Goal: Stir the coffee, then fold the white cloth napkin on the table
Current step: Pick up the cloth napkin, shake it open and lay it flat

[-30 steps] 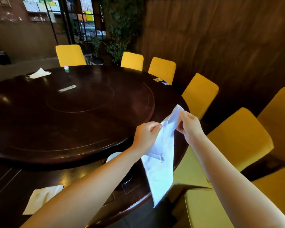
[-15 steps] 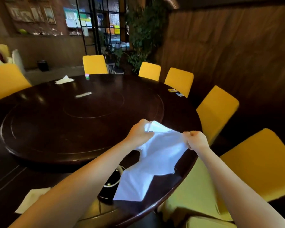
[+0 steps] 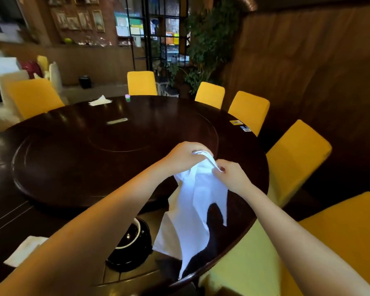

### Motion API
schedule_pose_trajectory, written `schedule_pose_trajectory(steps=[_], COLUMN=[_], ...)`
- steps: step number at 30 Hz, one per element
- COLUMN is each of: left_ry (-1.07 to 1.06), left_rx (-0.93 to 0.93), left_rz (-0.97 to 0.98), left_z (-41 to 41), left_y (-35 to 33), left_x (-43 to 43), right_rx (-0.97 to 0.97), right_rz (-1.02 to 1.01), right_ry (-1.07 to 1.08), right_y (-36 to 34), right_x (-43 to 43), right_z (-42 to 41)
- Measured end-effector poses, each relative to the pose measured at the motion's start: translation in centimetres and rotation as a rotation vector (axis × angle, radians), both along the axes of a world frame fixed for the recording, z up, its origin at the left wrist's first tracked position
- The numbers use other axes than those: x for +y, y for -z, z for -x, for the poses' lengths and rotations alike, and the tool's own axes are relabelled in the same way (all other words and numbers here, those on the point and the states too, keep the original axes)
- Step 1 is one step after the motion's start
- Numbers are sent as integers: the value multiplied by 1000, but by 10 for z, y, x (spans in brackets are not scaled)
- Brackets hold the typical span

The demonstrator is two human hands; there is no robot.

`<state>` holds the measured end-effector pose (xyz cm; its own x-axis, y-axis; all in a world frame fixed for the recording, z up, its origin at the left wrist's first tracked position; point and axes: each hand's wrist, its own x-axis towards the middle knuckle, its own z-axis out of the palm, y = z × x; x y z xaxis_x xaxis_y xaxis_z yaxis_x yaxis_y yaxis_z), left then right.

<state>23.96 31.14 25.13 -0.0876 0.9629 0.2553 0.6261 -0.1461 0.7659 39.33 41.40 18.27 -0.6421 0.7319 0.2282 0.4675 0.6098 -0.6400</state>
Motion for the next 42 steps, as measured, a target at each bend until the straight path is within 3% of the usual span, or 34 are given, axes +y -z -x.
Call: schedule_pose_trajectory(steps=[4,9,15,24,29,37,42], left_ry=[-94,-217,-307,-605,-667,-736,-772], left_rx=[13,-86,320,730,628,537,497], left_rz=[14,145,274,324,243,11,-134], left_z=[28,84,151,231,264,286,276], left_y=[-19,-17,-9,-52,-66,-95,-113], left_x=[5,7,16,34,48,67,61], right_rx=[-135,-92,-167,-326,-309,24,163], right_rz=[7,35,-96,-362,-329,-116,-133], right_ry=[100,269,315,441,456,444,419], right_y=[17,18,-9,-57,-68,-105,-123], right_x=[26,46,69,135,167,212,221], right_z=[-1,6,26,89,133,171,161])
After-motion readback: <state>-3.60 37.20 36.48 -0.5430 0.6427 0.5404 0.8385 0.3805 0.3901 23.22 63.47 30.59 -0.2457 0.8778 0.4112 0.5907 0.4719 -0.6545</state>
